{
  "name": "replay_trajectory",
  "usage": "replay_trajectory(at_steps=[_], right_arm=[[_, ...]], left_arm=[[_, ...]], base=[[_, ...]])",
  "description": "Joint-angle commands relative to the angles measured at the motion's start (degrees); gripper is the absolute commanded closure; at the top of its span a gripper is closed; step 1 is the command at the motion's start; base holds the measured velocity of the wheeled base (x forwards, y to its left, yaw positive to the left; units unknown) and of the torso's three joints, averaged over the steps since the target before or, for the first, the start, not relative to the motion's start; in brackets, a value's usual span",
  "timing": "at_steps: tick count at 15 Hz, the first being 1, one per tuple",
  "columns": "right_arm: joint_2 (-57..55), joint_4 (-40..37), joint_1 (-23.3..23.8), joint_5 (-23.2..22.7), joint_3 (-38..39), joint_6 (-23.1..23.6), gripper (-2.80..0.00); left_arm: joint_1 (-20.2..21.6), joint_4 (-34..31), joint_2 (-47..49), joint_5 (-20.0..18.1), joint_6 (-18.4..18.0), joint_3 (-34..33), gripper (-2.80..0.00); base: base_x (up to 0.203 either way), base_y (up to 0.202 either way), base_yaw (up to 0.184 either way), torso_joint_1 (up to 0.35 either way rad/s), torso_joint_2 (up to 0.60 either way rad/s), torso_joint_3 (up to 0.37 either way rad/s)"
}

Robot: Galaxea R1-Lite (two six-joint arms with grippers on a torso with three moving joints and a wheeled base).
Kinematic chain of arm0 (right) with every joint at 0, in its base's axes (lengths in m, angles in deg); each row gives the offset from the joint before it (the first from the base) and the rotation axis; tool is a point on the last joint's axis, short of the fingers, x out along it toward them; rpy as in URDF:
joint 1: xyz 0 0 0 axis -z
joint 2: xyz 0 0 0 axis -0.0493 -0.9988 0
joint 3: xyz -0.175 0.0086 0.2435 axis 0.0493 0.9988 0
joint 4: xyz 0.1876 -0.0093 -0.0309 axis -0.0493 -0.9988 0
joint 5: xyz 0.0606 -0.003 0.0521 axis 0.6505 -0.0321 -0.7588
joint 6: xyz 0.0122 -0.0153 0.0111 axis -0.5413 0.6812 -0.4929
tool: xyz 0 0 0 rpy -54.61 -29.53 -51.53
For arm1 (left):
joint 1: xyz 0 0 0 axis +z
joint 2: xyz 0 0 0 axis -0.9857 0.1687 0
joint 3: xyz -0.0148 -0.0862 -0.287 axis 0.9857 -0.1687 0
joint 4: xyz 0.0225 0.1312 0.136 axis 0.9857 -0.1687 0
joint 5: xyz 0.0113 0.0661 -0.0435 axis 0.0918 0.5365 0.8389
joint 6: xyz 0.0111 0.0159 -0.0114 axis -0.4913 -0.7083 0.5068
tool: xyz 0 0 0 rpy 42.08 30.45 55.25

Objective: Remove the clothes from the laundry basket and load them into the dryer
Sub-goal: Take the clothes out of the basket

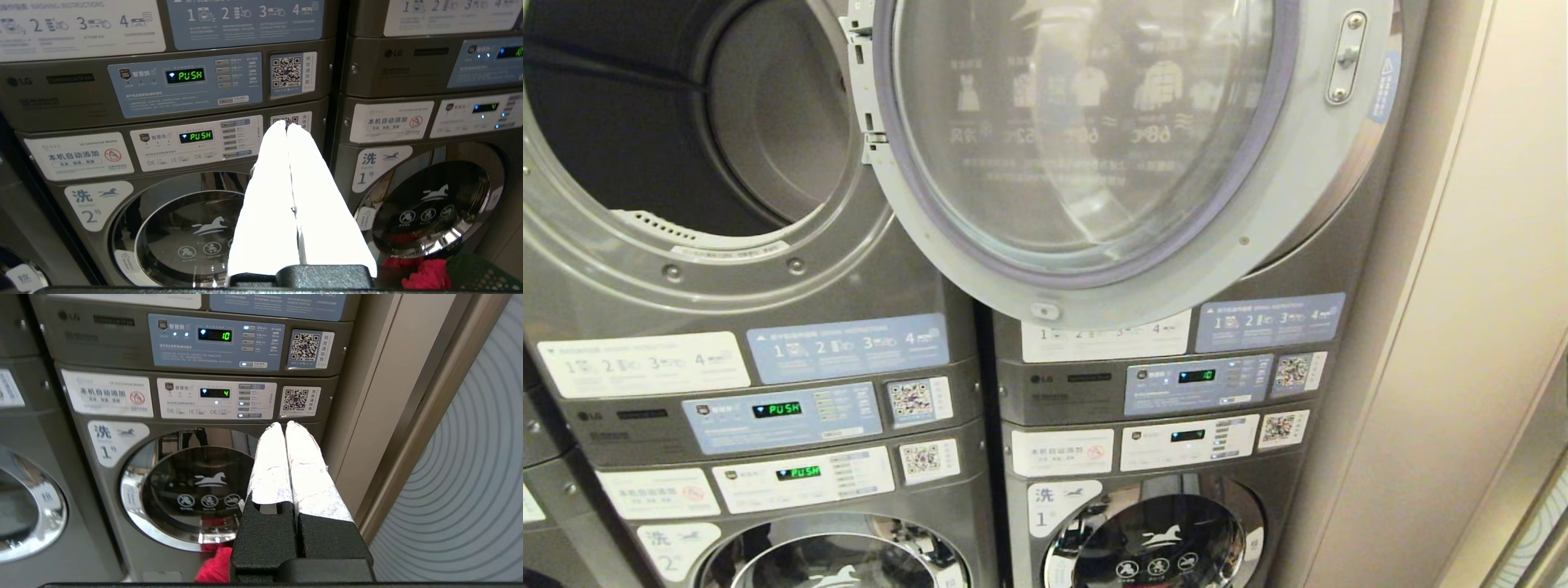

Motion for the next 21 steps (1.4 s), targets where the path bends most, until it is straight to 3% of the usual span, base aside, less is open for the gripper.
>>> replay_trajectory(at_steps=[1,21], right_arm=[[0.11,0.21,-0.05,0.01,0.19,-1.19,0.00],[0.03,0.40,-0.05,0.08,0.10,-2.33,0.00]], left_arm=[[0.03,0.02,-0.11,0.30,1.06,-0.01,0.00],[0.03,0.02,-0.11,0.58,1.92,0.08,0.00]], base=[[0.000,0.000,0.000,0.000,0.00,0.000],[0.000,0.000,0.000,-0.037,0.08,0.042]])
